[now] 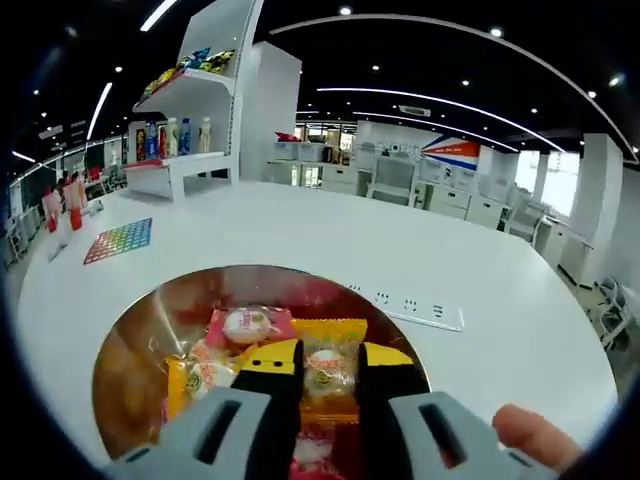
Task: Pick up the marshmallows scattered on the table and place them into the bowl on the table
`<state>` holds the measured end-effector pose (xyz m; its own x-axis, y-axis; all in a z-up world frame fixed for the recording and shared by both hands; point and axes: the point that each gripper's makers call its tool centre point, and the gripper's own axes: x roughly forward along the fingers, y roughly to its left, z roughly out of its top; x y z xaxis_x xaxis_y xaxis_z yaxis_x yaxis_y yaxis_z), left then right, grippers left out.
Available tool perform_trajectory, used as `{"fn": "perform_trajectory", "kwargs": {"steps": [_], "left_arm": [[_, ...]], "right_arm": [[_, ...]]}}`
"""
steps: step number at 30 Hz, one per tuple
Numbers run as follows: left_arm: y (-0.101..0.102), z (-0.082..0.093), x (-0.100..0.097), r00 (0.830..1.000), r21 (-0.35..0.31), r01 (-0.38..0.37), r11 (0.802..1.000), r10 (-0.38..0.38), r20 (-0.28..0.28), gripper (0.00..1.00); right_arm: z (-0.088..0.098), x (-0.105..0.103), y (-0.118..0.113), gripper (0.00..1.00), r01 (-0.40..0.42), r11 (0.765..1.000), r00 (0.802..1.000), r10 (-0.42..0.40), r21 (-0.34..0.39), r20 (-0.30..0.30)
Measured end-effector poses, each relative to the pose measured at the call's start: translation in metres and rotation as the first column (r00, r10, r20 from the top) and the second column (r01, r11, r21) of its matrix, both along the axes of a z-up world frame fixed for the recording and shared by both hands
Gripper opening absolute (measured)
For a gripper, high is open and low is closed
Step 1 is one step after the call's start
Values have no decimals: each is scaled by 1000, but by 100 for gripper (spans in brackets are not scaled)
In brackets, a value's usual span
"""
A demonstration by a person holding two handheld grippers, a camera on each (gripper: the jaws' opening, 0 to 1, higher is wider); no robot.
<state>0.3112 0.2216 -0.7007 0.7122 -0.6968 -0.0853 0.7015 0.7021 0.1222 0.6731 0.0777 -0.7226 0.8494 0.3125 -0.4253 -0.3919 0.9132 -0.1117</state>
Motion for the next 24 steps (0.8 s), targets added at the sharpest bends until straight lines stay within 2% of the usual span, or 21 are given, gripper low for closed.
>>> {"fn": "perform_trajectory", "kwargs": {"steps": [4,8,14,19,24], "left_arm": [[0,0,1,1000,-10,-2,1000,2,0,94],[-2,-2,1,1000,-3,1,1000,-1,-2,94],[-7,-4,1,1000,8,5,1000,-5,-2,94],[-9,-1,-1,1000,0,11,1000,-11,1,94],[-8,-1,-2,1000,7,6,1000,-6,3,94]], "right_arm": [[1,-5,-4,21,-14,1000,1000,14,-10,2],[20,-11,-7,28,-25,999,998,24,31,54],[41,-15,-11,34,-41,999,992,38,23,120],[46,-18,-16,53,-48,998,990,42,40,138],[45,-24,-21,64,-57,997,988,49,48,149]]}}
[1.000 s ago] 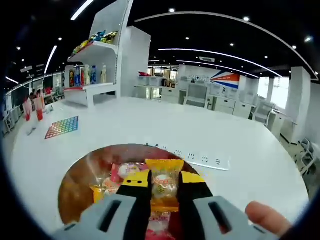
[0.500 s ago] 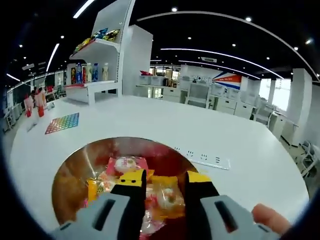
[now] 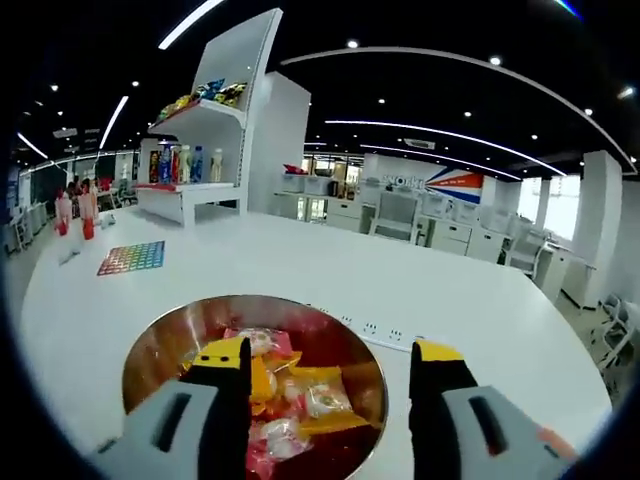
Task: Pick up the marshmallows scattered on the table and place them into the bowl on the table
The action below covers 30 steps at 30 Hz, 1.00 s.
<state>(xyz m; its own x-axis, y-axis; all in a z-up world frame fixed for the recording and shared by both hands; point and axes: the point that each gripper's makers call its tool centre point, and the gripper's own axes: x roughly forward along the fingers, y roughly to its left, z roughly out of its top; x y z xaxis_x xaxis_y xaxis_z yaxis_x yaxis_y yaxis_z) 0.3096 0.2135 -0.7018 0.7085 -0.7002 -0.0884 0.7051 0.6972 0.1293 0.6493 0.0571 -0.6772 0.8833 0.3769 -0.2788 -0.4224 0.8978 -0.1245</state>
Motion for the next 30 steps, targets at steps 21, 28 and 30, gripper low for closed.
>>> {"fn": "perform_trajectory", "kwargs": {"steps": [21,28,30], "left_arm": [[-1,5,1,1000,14,2,1000,-2,7,95],[-4,5,7,1000,8,7,1000,-7,2,95],[-3,5,9,1000,8,6,1000,-6,0,95]], "right_arm": [[49,-50,13,97,-108,989,988,95,102,126],[85,-95,21,97,-184,976,967,159,116,198],[95,-114,21,97,-207,972,958,179,110,225]]}}
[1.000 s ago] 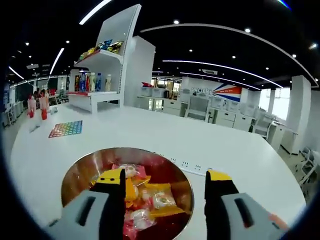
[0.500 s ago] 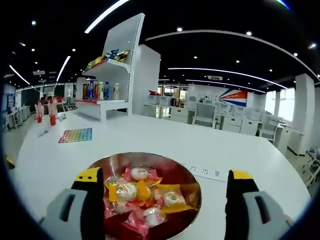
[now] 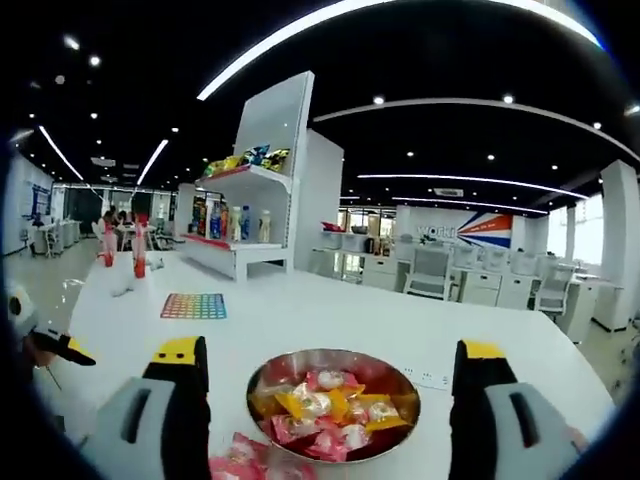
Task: Pick up the marshmallows scattered on the table and place them into the bowl on the table
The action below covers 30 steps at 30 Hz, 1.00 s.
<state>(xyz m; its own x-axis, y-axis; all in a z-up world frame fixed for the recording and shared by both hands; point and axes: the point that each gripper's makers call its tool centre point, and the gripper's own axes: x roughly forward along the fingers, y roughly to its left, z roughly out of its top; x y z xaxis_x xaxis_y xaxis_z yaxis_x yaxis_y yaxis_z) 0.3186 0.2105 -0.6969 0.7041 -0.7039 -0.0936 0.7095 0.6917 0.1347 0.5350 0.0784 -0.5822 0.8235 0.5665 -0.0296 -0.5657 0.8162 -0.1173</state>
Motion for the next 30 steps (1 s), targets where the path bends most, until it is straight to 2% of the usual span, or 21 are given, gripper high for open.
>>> {"fn": "perform_trajectory", "kwargs": {"steps": [3,6,8,14,16,18,21,23,24,25,27,30], "left_arm": [[3,0,3,1000,6,-5,1000,5,2,95],[5,-1,6,1000,1,-7,1000,7,1,95],[6,-2,8,1000,0,-9,1000,9,-1,95],[7,-1,14,1000,-5,-11,1000,11,1,95],[7,-1,14,1000,-6,-10,1000,10,0,95],[6,0,14,1000,-10,-7,1000,7,3,94],[5,2,14,1000,-12,-3,1000,3,16,94],[5,4,13,1000,-18,-1,1000,2,22,94],[5,4,13,1000,-19,-2,1000,2,23,94],[5,4,13,1000,-19,-3,1000,3,23,94],[5,2,14,1000,-9,-8,1000,9,14,95],[4,0,13,1000,-3,-10,1000,10,9,95]], "right_arm": [[15,-34,-3,96,-34,999,998,33,24,47],[23,-60,-6,90,-60,998,997,58,35,57],[28,-79,-7,92,-78,996,994,75,44,77],[26,-128,-10,95,-119,992,987,115,36,108],[25,-147,-3,97,-184,978,979,173,97,111],[17,-161,0,97,-210,968,976,198,139,93],[-5,-177,6,97,-237,963,970,227,128,91],[-23,-184,11,97,-249,964,967,241,95,87],[-35,-188,14,97,-272,961,960,268,51,87],[-43,-188,14,97,-268,963,961,264,38,77],[-63,-188,13,97,-249,968,969,249,13,13],[-79,-190,14,97,-253,967,967,254,27,-28]]}}
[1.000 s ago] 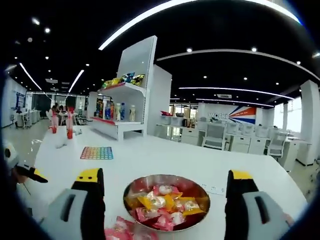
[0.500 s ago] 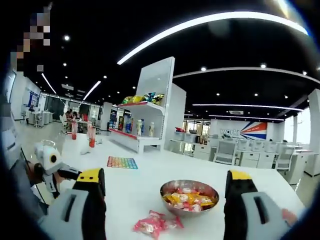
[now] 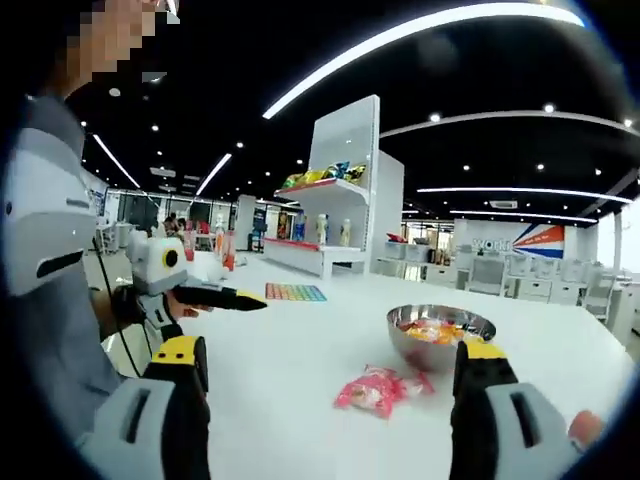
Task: Pick up the marshmallows scattered on the table and place them into the bowl on the table
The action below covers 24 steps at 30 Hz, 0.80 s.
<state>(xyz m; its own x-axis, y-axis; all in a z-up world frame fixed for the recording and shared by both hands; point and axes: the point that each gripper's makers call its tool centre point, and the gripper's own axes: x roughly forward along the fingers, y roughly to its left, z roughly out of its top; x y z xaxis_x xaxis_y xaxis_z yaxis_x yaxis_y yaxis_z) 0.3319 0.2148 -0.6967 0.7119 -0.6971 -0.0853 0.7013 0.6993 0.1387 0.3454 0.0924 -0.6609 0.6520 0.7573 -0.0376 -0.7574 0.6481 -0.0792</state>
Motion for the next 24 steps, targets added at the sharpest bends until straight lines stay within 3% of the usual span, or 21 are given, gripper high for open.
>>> {"fn": "perform_trajectory", "kwargs": {"steps": [3,10,24], "left_arm": [[-1,-2,0,1000,1,0,1000,0,4,94],[-1,-4,-1,1000,1,0,1000,0,-7,94],[1,-1,-2,1000,-5,-5,1000,5,2,95]], "right_arm": [[-16,-2,-2,97,10,998,999,-7,60,-47],[-55,-8,-8,97,65,996,990,-56,66,-130],[-50,-11,-6,97,65,994,989,-53,90,-137]]}}
